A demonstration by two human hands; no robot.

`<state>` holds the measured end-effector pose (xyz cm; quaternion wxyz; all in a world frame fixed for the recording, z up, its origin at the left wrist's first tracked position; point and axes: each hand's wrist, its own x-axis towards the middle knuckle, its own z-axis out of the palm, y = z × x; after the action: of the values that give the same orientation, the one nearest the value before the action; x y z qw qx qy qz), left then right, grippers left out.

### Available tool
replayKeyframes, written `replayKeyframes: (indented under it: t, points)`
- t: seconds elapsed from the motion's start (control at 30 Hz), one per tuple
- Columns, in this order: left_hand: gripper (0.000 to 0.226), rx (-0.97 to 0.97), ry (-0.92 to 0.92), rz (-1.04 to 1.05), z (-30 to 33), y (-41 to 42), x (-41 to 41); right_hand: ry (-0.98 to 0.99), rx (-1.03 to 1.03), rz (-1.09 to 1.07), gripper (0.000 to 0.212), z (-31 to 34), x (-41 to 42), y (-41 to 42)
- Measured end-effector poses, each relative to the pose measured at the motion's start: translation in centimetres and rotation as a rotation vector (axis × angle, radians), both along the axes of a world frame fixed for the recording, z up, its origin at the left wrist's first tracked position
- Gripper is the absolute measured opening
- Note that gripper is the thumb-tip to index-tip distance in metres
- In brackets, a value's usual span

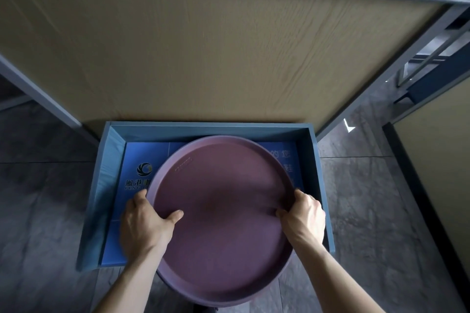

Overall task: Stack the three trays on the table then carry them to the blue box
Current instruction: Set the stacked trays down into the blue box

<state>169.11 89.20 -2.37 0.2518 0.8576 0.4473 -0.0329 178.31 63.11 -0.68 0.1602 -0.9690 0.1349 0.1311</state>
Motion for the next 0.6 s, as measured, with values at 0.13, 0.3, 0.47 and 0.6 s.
replayKeyframes:
  t: [0.13,0.3,0.47,0.6]
  points:
    - [0.105,0.002,0.033,-0.020,0.10,0.12,0.19,0.008,-0.009,0.011,0.037,-0.06,0.01,-0.09]
    - [0.103,0.007,0.081,-0.047,0.45,0.61,0.64,0.005,-0.013,0.016,0.041,-0.04,-0.17,-0.05]
    - [0.100,0.054,0.120,-0.073,0.43,0.72,0.64,0.012,-0.035,0.033,0.041,0.02,-0.08,-0.10]
    - [0.098,0.144,0.163,-0.124,0.35,0.46,0.51,0.027,-0.046,0.044,0.043,0.10,0.05,-0.17]
